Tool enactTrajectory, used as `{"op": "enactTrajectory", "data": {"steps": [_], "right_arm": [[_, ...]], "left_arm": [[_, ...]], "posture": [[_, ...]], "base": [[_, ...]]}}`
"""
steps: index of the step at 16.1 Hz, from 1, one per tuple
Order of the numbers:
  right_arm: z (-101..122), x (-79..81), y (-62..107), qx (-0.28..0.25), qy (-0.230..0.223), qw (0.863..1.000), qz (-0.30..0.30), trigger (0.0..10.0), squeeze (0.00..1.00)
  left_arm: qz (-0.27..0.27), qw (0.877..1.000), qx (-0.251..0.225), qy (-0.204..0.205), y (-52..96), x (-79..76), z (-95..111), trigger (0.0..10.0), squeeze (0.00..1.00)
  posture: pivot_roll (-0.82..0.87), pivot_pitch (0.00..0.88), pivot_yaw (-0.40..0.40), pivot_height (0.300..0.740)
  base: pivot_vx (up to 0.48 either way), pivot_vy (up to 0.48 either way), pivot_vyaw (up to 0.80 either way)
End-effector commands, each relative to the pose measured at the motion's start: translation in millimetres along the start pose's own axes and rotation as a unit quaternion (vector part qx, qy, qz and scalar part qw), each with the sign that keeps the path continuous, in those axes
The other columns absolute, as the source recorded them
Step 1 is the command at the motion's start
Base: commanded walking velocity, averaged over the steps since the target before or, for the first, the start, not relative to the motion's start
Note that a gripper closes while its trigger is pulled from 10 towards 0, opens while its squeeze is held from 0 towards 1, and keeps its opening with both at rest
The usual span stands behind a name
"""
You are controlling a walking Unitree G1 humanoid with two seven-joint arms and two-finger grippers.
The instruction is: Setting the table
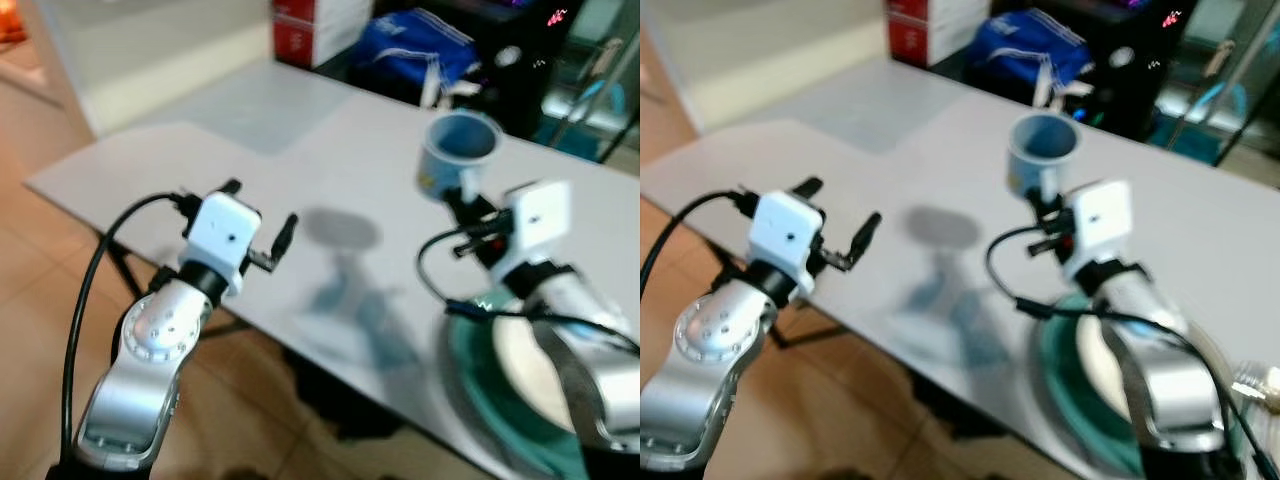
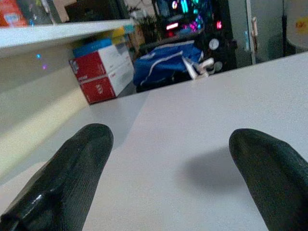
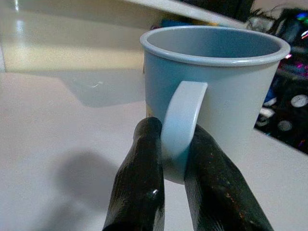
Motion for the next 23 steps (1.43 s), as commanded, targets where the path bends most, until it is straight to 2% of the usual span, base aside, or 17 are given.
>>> {"op": "enactTrajectory", "data": {"steps": [1, 3, 6, 8, 10, 13, 15, 16, 17, 18, 20, 21, 23], "right_arm": [[12, 5.8, -0.1, -0.019, -0.008, 1.0, 0.023, 10.0, 0.0], [24, 5.1, 4.8, -0.037, -0.065, 0.995, 0.073, 10.0, 0.0], [10, -11.3, 3.4, 0.006, -0.044, 0.997, 0.063, 10.0, 0.0], [-10, -28.9, -5.2, 0.062, -0.044, 0.997, 0.011, 10.0, 0.0], [-28, -37.2, -16.3, 0.092, -0.068, 0.993, -0.022, 10.0, 0.0], [-47, -36.0, -38.5, 0.108, -0.095, 0.989, -0.024, 10.0, 0.0], [-60, -41.4, -54.6, 0.125, -0.103, 0.986, -0.037, 10.0, 0.0], [-63, -42.7, -59.0, 0.129, -0.112, 0.985, -0.038, 10.0, 0.0], [-69, -43.3, -65.7, 0.135, -0.117, 0.983, -0.033, 10.0, 0.0], [-70, -42.2, -69.0, 0.135, -0.112, 0.984, -0.023, 10.0, 0.0], [-72, -35.2, -76.6, 0.12, -0.096, 0.988, 0.022, 10.0, 0.0], [-70, -24.0, -80.6, 0.099, -0.098, 0.987, 0.078, 10.0, 0.0], [-71, -21.5, -81.2, 0.098, -0.097, 0.986, 0.091, 10.0, 0.0]], "left_arm": [[-0.001, 1.0, -0.002, -0.006, 0.7, 2.2, 2, 10.0, 0.0], [-0.003, 1.0, -0.002, -0.005, 0.4, 2.3, 2, 10.0, 0.0], [-0.005, 1.0, 0.004, 0.009, 0.3, 2.7, 0, 10.0, 0.0], [-0.01, 1.0, 0.007, 0.009, 0.9, 2.9, -1, 10.0, 0.0], [-0.015, 1.0, 0.015, 0.008, 2.1, 3.7, -4, 10.0, 0.0], [-0.043, 0.998, 0.042, 0.017, 6.5, 3.9, -12, 10.0, 0.0], [-0.076, 0.995, 0.052, 0.039, 14.4, 4.3, -12, 10.0, 0.0], [-0.108, 0.99, 0.061, 0.06, 20.6, -0.6, -12, 10.0, 0.0], [-0.18, 0.976, 0.087, 0.091, 36.0, -13.7, -13, 10.0, 0.0], [-0.211, 0.967, 0.105, 0.096, 44.9, -19.3, -16, 10.0, 0.0], [-0.246, 0.954, 0.137, 0.099, 58.2, -24.0, -22, 10.0, 0.0], [-0.252, 0.95, 0.153, 0.1, 61.9, -22.3, -24, 10.0, 0.0], [-0.253, 0.95, 0.154, 0.1, 62.0, -21.5, -24, 10.0, 0.0]], "posture": [[0.03, 0.04, -0.015, 0.74], [0.03, 0.039, -0.012, 0.74], [0.02, 0.04, -0.006, 0.74], [0.03, 0.04, -0.004, 0.74], [0.03, 0.044, 0.004, 0.74], [0.04, 0.047, 0.008, 0.74], [0.05, 0.047, 0.005, 0.74], [0.05, 0.047, 0.004, 0.74], [0.06, 0.047, 0.003, 0.74], [0.06, 0.047, 0.003, 0.74], [0.07, 0.046, 0.002, 0.74], [0.08, 0.046, 0.001, 0.74], [0.08, 0.046, 0.001, 0.74]], "base": [[0.0, -0.48, 0.0], [0.0, -0.48, 0.0], [0.0, 0.0, 0.0], [0.0, 0.0, 0.0], [0.0, 0.0, 0.0], [0.0, 0.0, 0.0], [0.0, 0.0, 0.0], [0.0, 0.0, 0.0], [0.0, 0.0, 0.0], [0.0, 0.0, 0.0], [0.0, 0.0, 0.0], [0.0, 0.0, 0.0], [0.0, 0.0, 0.0]]}}
Point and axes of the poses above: a point about 5 cm out from each wrist's last joint towards the gripper, its own y axis pointing back from the gripper into the wrist, its own z axis along the axis of the wrist's last joint, x = y × z, the point moved 4 cm from there along -y, pointing out of the wrist towards the gripper, and after that the axes turned 10 degrees about y, right-handed, at the moved point
